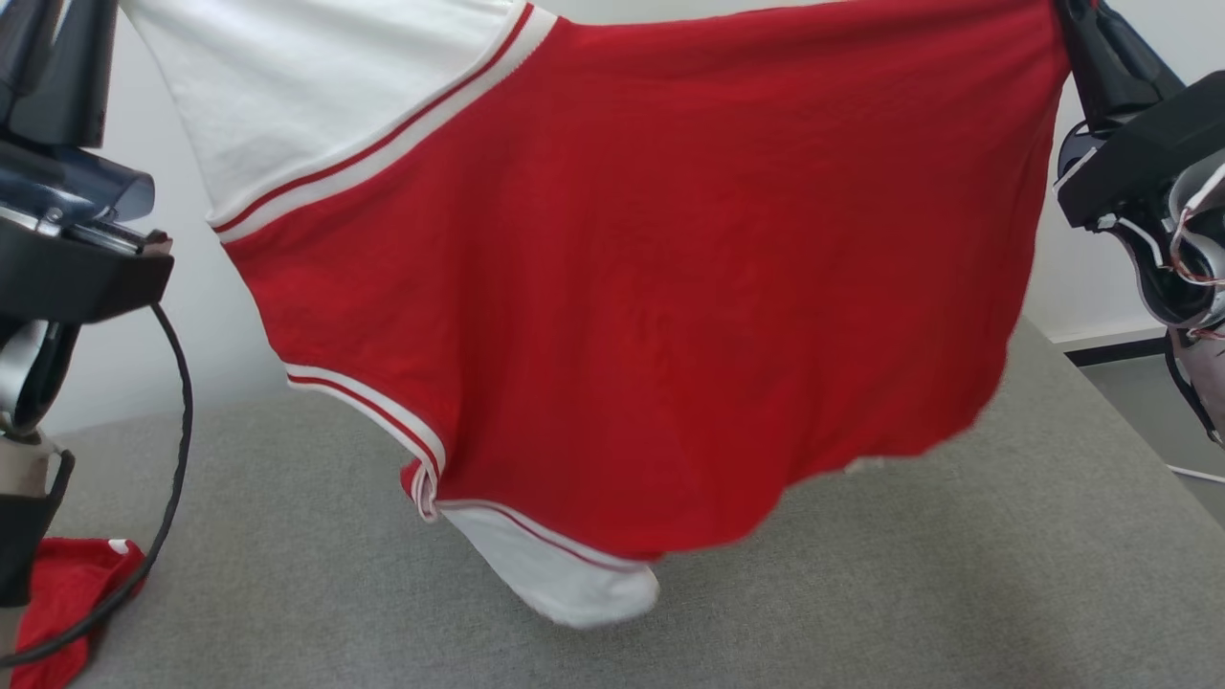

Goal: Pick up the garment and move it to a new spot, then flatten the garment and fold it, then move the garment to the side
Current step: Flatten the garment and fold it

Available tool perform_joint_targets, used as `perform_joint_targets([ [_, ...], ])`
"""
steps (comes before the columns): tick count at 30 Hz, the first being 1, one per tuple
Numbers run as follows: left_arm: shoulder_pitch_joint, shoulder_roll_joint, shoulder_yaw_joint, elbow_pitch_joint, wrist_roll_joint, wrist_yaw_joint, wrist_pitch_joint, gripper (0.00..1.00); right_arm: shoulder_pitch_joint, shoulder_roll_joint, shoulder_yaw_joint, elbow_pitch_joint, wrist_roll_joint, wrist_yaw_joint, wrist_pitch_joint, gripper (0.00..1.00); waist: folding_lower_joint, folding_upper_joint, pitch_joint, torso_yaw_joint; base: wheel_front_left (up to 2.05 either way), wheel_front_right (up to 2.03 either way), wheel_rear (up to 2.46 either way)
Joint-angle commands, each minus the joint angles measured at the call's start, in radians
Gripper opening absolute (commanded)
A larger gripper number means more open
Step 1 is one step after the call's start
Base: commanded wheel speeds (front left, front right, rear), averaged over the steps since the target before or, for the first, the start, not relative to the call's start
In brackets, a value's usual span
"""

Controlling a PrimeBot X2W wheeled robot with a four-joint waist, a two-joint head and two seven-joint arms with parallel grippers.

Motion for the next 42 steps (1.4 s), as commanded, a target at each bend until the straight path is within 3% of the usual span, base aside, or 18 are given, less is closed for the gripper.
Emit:
perform_joint_targets([
  [1, -0.017, 0.003, 0.002, 0.009, -0.019, 0.0, 0.007, 0.0, 0.022, -0.012, -0.004, -0.018, 0.011, -0.001, 0.013, 0.0, 0.0002, 0.0001, -0.005, -0.006, 0.0, 0.0, 0.0],
  [6, -0.057, -0.017, 0.0, 0.051, -0.087, -0.007, 0.035, 0.0, 0.044, -0.028, -0.028, -0.065, 0.034, -0.001, 0.065, 0.0, 0.0002, 0.0001, 0.012, -0.004, 0.0, 0.0, 0.0],
  [11, -0.118, -0.03, -0.038, 0.134, -0.135, -0.017, 0.075, 0.0, 0.047, -0.003, -0.044, -0.059, 0.039, -0.001, 0.126, 0.0, 0.0002, 0.0001, 0.055, 0.003, 0.0, 0.0, 0.0],
  [19, -0.357, -0.001, -0.244, 0.368, -0.105, -0.025, 0.052, 0.0, -0.096, 0.1, -0.033, 0.085, -0.028, -0.001, 0.209, 0.0, 0.0002, 0.0001, 0.23, 0.024, 0.0, 0.0, 0.0],
  [24, -0.585, -0.005, -0.34, 0.558, -0.04, -0.026, -0.037, 0.0, -0.263, 0.18, -0.048, 0.235, -0.117, -0.001, 0.167, 0.0, 0.0002, 0.0001, 0.392, 0.036, 0.0, 0.0, 0.0],
  [28, -0.826, -0.02, -0.366, 0.692, 0.076, 0.006, -0.102, 0.0, -0.47, 0.261, -0.095, 0.387, -0.247, -0.001, -0.022, 0.0, 0.0002, 0.0001, 0.531, 0.017, 0.0, 0.0, 0.0],
  [31, -0.969, -0.026, -0.354, 0.591, 0.136, 0.035, -0.105, 0.0, -0.619, 0.302, -0.151, 0.481, -0.324, -0.001, -0.146, 0.0, 0.0002, 0.0001, 0.653, 0.007, 0.0, 0.0, 0.0],
  [35, -1.008, -0.025, -0.292, 0.424, 0.13, 0.047, -0.104, 0.0, -0.733, 0.311, -0.212, 0.545, -0.424, -0.001, -0.188, 0.0, 0.0002, 0.0001, 0.797, 0.026, 0.0, 0.0, 0.0],
  [38, -0.966, -0.036, -0.233, 0.317, 0.095, 0.036, -0.104, 0.0, -0.753, 0.275, -0.305, 0.473, -0.496, -0.001, -0.19, 0.0, 0.0002, 0.0001, 0.88, 0.059, 0.0, 0.0, 0.0],
  [42, -0.854, -0.054, -0.197, 0.231, 0.076, 0.005, -0.104, 0.0, -0.634, 0.276, -0.427, 0.395, -0.585, -0.001, -0.188, 0.0, 0.0002, 0.0001, 0.927, 0.096, 0.0, 0.0, 0.0],
])
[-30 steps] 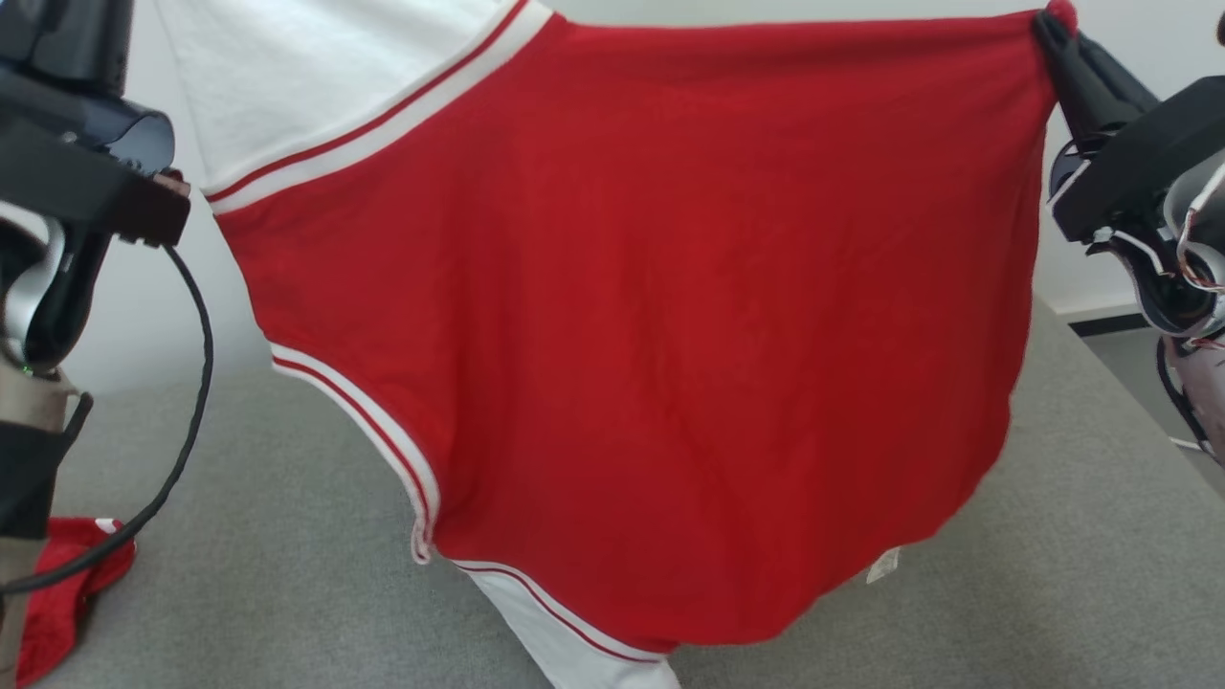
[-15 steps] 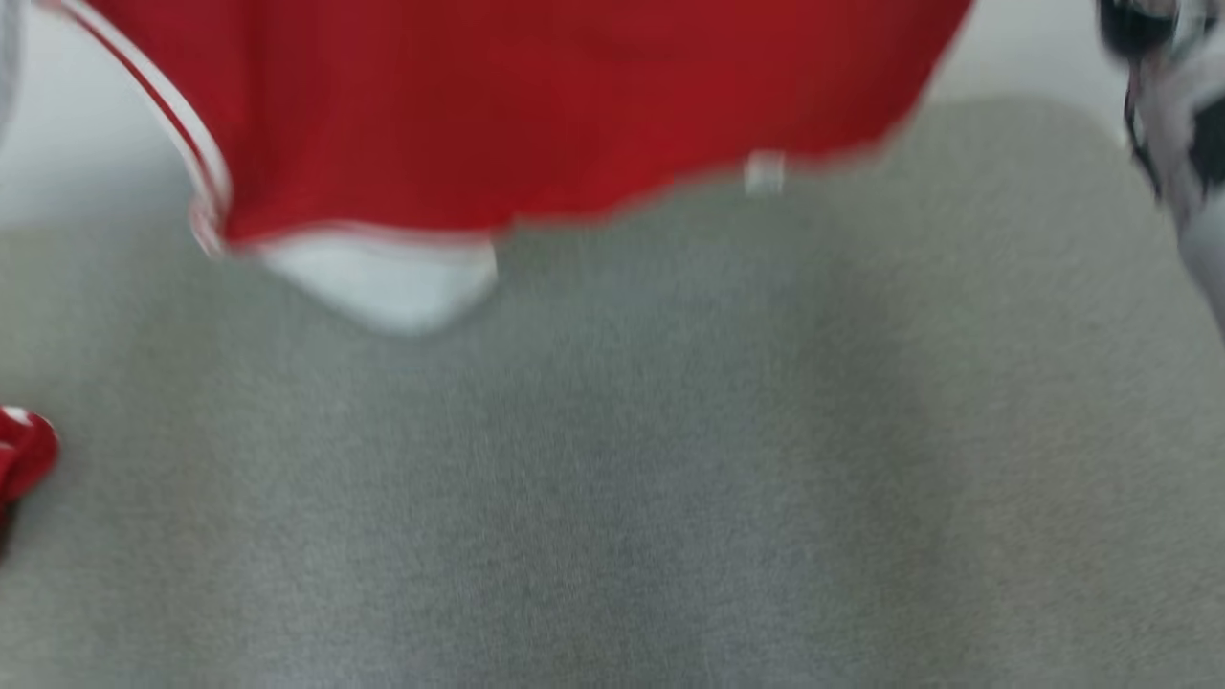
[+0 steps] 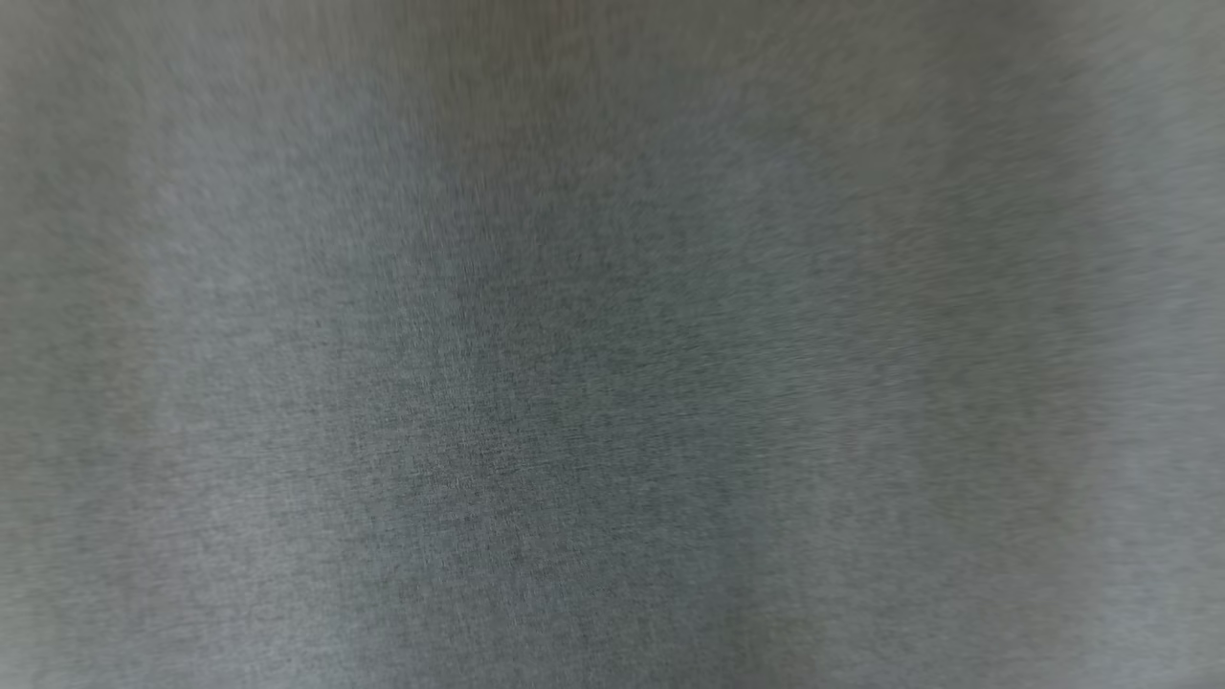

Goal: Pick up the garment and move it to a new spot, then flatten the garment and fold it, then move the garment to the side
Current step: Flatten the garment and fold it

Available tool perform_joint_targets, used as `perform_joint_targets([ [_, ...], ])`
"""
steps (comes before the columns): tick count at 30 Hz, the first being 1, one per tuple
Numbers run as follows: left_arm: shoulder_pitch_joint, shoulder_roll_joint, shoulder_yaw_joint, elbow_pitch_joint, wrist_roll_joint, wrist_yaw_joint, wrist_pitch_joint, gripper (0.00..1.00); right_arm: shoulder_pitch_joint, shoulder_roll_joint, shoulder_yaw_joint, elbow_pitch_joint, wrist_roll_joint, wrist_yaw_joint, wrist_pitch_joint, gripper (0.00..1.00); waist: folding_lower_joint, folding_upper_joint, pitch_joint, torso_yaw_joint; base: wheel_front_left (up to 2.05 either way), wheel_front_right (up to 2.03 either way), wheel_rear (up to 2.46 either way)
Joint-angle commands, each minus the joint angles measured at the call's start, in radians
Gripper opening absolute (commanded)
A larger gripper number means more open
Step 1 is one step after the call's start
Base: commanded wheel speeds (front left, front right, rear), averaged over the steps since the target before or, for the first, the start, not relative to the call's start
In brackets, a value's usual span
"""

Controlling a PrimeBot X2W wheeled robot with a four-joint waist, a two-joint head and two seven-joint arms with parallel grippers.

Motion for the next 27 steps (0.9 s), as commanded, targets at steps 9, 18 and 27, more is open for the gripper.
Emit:
perform_joint_targets([
  [9, 0.332, -0.019, 0.034, -0.122, -0.13, -0.037, 0.0, 0.0, 0.289, 0.059, -0.171, -0.102, -0.116, -0.001, 0.0, 0.0, -0.0004, -0.0003, 0.169, 0.068, 0.0, 0.0, 0.0],
  [18, 0.799, 0.039, 0.03, -0.277, -0.497, -0.038, 0.0, 0.0, 0.664, 0.076, -0.223, -0.335, -0.078, 0.0, 0.0, 0.0, -0.0004, -0.0003, -0.046, 0.056, 0.0, 0.0, 0.0],
  [27, 1.244, 0.108, 0.045, -0.394, -0.61, -0.038, 0.0, 0.0, 0.99, 0.052, -0.236, -0.519, -0.058, -0.001, 0.0, 0.0, -0.0004, -0.0003, -0.247, 0.032, 0.0, 0.0, 0.0],
])
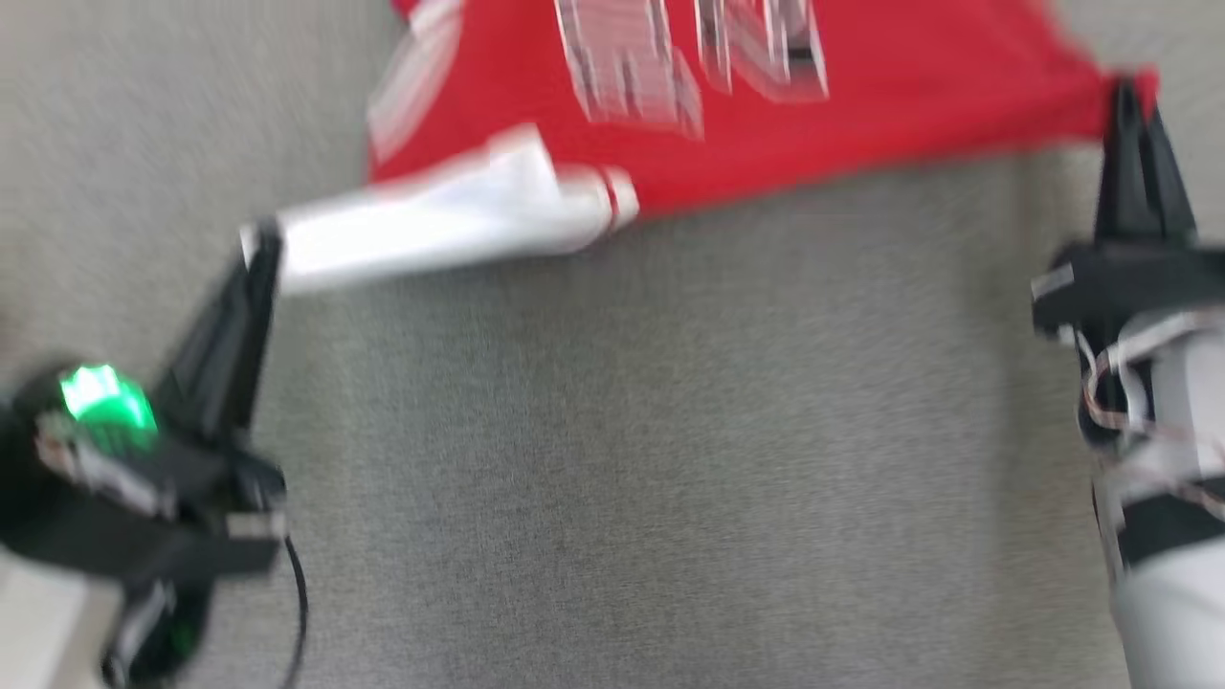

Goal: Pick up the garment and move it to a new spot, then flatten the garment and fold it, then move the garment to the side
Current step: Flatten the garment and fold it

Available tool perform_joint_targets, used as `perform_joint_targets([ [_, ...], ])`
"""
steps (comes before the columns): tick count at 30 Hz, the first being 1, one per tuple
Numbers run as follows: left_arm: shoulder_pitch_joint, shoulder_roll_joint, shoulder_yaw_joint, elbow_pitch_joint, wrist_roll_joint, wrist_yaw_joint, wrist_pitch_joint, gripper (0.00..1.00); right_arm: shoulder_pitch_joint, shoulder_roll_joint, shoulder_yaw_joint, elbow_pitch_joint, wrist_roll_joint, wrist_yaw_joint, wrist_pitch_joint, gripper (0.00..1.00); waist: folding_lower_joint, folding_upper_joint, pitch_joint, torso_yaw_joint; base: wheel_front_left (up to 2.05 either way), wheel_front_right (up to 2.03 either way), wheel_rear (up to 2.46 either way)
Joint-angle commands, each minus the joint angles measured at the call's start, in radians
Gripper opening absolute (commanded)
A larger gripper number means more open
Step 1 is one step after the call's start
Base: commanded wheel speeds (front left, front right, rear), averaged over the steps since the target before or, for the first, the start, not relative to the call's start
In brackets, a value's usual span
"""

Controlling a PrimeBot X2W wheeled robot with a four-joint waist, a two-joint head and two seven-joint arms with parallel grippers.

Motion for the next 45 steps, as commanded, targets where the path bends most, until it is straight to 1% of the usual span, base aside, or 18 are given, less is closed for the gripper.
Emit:
perform_joint_targets([
  [1, 0.054, -0.002, 0.011, -0.016, -0.014, 0.001, -0.001, 0.0, 0.04, -0.01, -0.002, -0.018, 0.008, -0.001, -0.001, 0.0, 0.0004, 0.0002, -0.183, -0.039, 0.0, 0.0, 0.0],
  [7, 0.287, -0.01, -0.006, -0.074, -0.018, 0.013, -0.001, 0.0, 0.241, -0.039, -0.002, -0.098, 0.006, -0.001, -0.001, 0.0, 0.0004, 0.0002, -0.294, -0.045, 0.0, 0.0, 0.0],
  [11, 0.405, -0.016, -0.019, -0.107, 0.016, 0.05, -0.001, 0.0, 0.355, -0.053, -0.013, -0.137, 0.011, -0.001, -0.001, 0.0, 0.0004, 0.0002, -0.352, -0.042, 0.0, 0.0, 0.0],
  [17, 0.533, -0.025, -0.066, -0.167, 0.081, 0.109, 0.0, 0.0, 0.516, -0.068, -0.052, -0.189, 0.014, -0.001, -0.001, 0.0, 0.0004, 0.0002, -0.416, -0.024, 0.0, 0.0, 0.0],
  [22, 0.59, -0.032, -0.099, -0.191, 0.093, 0.132, 0.005, 0.0, 0.621, -0.063, -0.06, -0.229, -0.005, -0.001, -0.001, 0.0, 0.0004, 0.0002, -0.446, -0.024, 0.0, 0.0, 0.0],
  [26, 0.567, -0.029, -0.124, -0.171, 0.115, 0.126, 0.022, 0.0, 0.649, -0.057, -0.053, -0.222, -0.028, -0.001, -0.001, 0.0, 0.0004, 0.0002, -0.441, -0.036, 0.0, 0.0, 0.0],
  [30, 0.507, -0.044, -0.145, -0.128, 0.144, 0.116, 0.028, 0.0, 0.621, -0.052, -0.04, -0.19, -0.051, -0.001, -0.001, 0.0, 0.0004, 0.0002, -0.409, -0.05, 0.0, 0.0, 0.0],
  [33, 0.442, -0.063, -0.147, -0.082, 0.151, 0.097, 0.023, 0.0, 0.583, -0.045, -0.037, -0.144, -0.064, -0.001, -0.001, 0.0, 0.0004, 0.0002, -0.372, -0.06, 0.0, 0.0, 0.0],
  [40, 0.262, -0.109, -0.144, 0.05, 0.207, 0.056, 0.007, 0.0, 0.453, -0.008, -0.023, -0.014, -0.09, -0.001, -0.001, 0.0, 0.0004, 0.0002, -0.278, -0.073, 0.0, 0.0, 0.0],
  [41, 0.262, -0.109, -0.144, 0.05, 0.207, 0.056, 0.007, 0.0, 0.453, -0.008, -0.023, -0.014, -0.09, -0.001, -0.001, 0.0, 0.0004, 0.0002, -0.278, -0.073, 0.0, 0.0, 0.0],
  [45, 0.156, -0.121, -0.143, 0.12, 0.263, 0.035, 0.0, 0.0, 0.38, 0.007, -0.032, 0.032, -0.104, -0.001, -0.001, 0.0, 0.0004, 0.0002, -0.23, -0.074, 0.0, 0.0, 0.0],
])
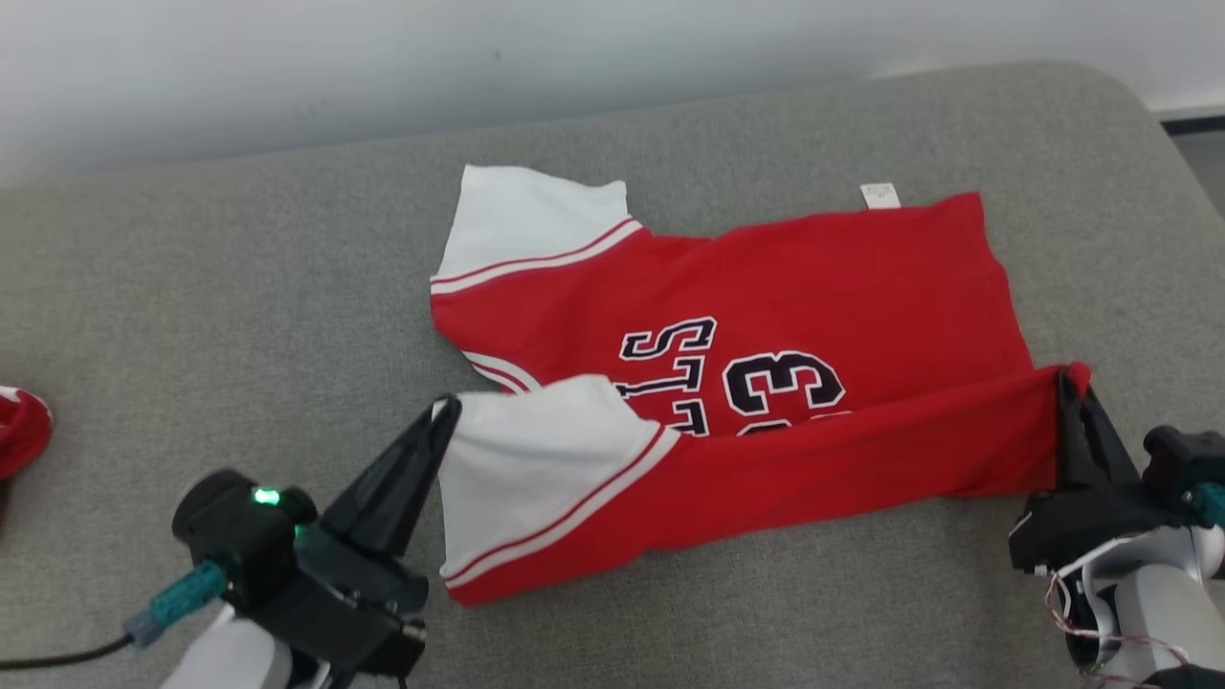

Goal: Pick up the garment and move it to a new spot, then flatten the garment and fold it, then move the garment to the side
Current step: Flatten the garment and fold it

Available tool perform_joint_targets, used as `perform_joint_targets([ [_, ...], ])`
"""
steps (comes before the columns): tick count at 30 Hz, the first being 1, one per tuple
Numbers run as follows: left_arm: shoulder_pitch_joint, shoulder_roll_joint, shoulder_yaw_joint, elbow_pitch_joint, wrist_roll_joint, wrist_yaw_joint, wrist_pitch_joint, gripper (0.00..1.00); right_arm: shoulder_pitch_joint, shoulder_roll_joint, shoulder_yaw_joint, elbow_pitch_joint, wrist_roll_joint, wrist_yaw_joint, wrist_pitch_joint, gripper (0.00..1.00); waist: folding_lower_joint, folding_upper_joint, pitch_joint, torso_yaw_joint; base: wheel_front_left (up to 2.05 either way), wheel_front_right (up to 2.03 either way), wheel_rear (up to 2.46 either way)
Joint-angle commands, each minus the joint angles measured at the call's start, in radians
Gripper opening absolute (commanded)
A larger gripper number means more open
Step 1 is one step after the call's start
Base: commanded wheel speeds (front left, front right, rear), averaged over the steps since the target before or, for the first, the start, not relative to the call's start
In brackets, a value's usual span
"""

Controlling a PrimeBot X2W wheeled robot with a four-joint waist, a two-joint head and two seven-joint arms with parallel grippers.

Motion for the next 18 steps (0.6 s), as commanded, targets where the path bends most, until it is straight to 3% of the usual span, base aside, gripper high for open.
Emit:
perform_joint_targets([
  [1, -0.017, 0.0, 0.004, 0.007, 0.019, -0.001, -0.006, 0.0, -0.01, 0.003, -0.003, 0.003, -0.003, -0.001, -0.001, 0.0, -0.0002, -0.0001, 0.048, -0.006, 0.0, 0.0, 0.0],
  [6, -0.128, -0.022, 0.021, 0.035, 0.115, -0.024, -0.007, 0.0, -0.085, 0.018, -0.049, 0.049, -0.029, -0.001, -0.001, 0.0, -0.0002, -0.0001, 0.11, -0.001, 0.0, 0.0, 0.0],
  [12, -0.181, -0.047, 0.005, 0.068, 0.158, -0.034, -0.008, 0.0, -0.144, 0.03, -0.077, 0.113, -0.056, -0.001, -0.001, 0.0, -0.0002, -0.0001, 0.159, 0.007, 0.0, 0.0, 0.0],
  [13, -0.187, -0.05, 0.002, 0.076, 0.162, -0.034, -0.008, 0.05, -0.154, 0.033, -0.08, 0.125, -0.061, -0.001, 0.0, 0.0, -0.0002, -0.0001, 0.163, 0.008, 0.0, 0.0, 0.0],
  [14, -0.192, -0.052, -0.004, 0.081, 0.163, -0.035, -0.008, 0.23, -0.162, 0.035, -0.083, 0.132, -0.065, -0.001, -0.001, 0.0, -0.0002, -0.0001, 0.166, 0.008, 0.0, 0.0, 0.0],
  [15, -0.197, -0.053, -0.01, 0.086, 0.161, -0.035, -0.008, 0.46, -0.169, 0.038, -0.086, 0.139, -0.069, -0.001, -0.001, 0.13, -0.0002, -0.0001, 0.168, 0.009, 0.0, 0.0, 0.0],
  [16, -0.202, -0.054, -0.012, 0.089, 0.157, -0.035, -0.008, 0.78, -0.174, 0.039, -0.09, 0.144, -0.072, -0.001, -0.001, 0.24, -0.0002, -0.0001, 0.169, 0.01, 0.0, 0.0, 0.0],
  [17, -0.204, -0.056, -0.013, 0.091, 0.154, -0.035, -0.008, 1.0, -0.177, 0.041, -0.093, 0.149, -0.076, -0.001, -0.001, 0.49, -0.0002, -0.0001, 0.168, 0.011, 0.0, 0.0, 0.0],
  [18, -0.201, -0.059, -0.011, 0.092, 0.152, -0.035, -0.008, 1.0, -0.179, 0.044, -0.095, 0.152, -0.079, -0.001, -0.001, 0.79, -0.0002, -0.0001, 0.165, 0.012, 0.0, 0.0, 0.0],
])
